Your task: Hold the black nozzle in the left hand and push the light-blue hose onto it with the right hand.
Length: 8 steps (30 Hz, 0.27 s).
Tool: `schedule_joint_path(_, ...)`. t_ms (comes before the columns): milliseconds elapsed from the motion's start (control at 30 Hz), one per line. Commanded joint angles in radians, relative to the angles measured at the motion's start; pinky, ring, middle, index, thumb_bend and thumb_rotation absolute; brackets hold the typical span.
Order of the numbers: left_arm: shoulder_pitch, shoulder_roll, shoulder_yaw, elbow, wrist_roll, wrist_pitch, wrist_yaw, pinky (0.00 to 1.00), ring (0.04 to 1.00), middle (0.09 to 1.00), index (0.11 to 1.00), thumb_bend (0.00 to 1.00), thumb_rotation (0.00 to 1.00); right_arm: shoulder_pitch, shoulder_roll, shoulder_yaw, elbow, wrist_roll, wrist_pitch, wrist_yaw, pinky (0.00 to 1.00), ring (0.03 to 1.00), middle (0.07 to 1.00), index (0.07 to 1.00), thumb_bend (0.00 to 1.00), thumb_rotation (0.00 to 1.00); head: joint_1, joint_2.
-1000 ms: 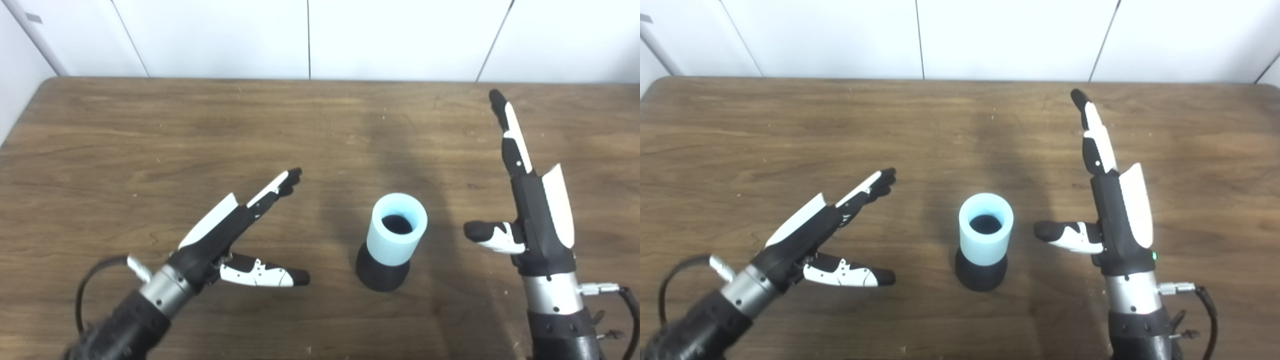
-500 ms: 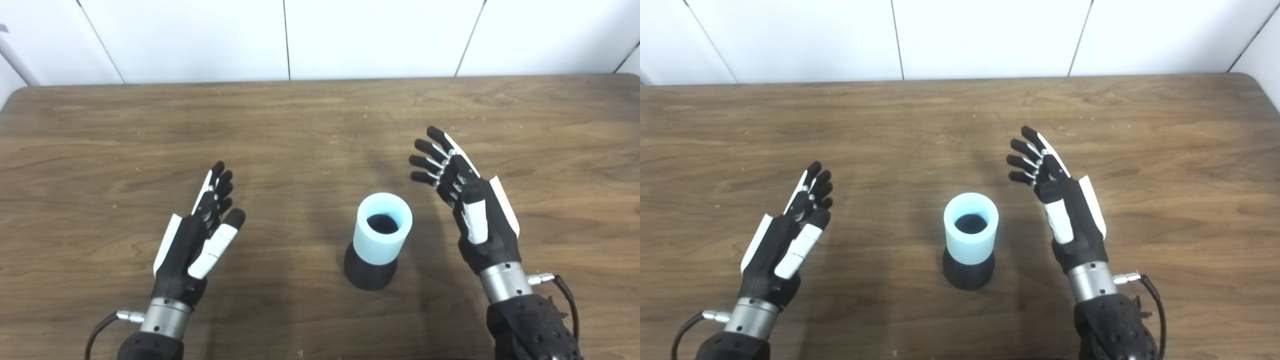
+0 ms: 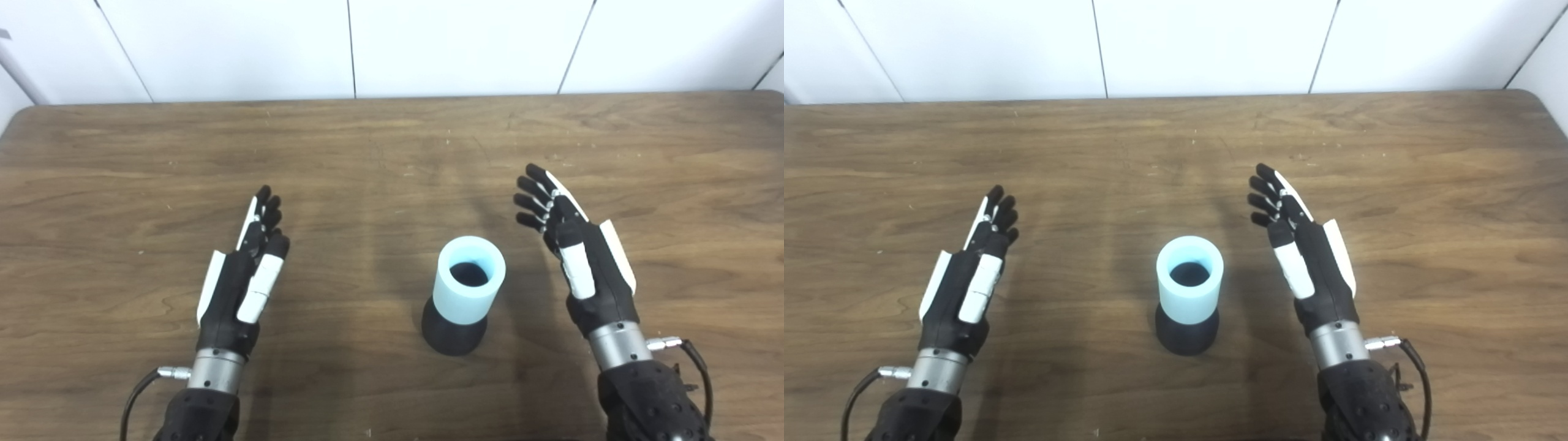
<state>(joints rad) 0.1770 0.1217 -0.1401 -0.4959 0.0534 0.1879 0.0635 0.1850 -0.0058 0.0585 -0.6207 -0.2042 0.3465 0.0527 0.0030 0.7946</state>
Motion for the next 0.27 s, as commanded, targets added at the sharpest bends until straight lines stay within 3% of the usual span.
schedule_joint_path(0, -0.036, -0.086, 0.003, -0.012, 0.021, -0.053, 0.026, 1.00, 1.000, 1.000, 1.000, 0.70, 0.95, 0.047, -0.014, 0.009, -0.019, -0.028, -0.093, -0.019, 0.88, 0.930, 0.966, 0.941, 0.70, 1.00, 0.007, -0.001)
schedule_joint_path(167, -0.046, -0.096, -0.013, 0.013, 0.050, -0.076, 0.052, 1.00, 1.000, 1.000, 1.000, 0.64, 0.98, 0.035, -0.056, -0.002, 0.067, -0.054, -0.268, -0.030, 0.89, 0.943, 0.976, 0.953, 0.69, 1.00, 0.015, -0.008)
schedule_joint_path(233, -0.046, -0.100, -0.025, 0.015, 0.075, -0.081, 0.065, 1.00, 1.000, 1.000, 1.000, 0.63, 1.00, 0.029, -0.066, -0.016, 0.093, -0.027, -0.304, -0.017, 0.89, 0.943, 0.974, 0.960, 0.69, 1.00, 0.012, -0.014)
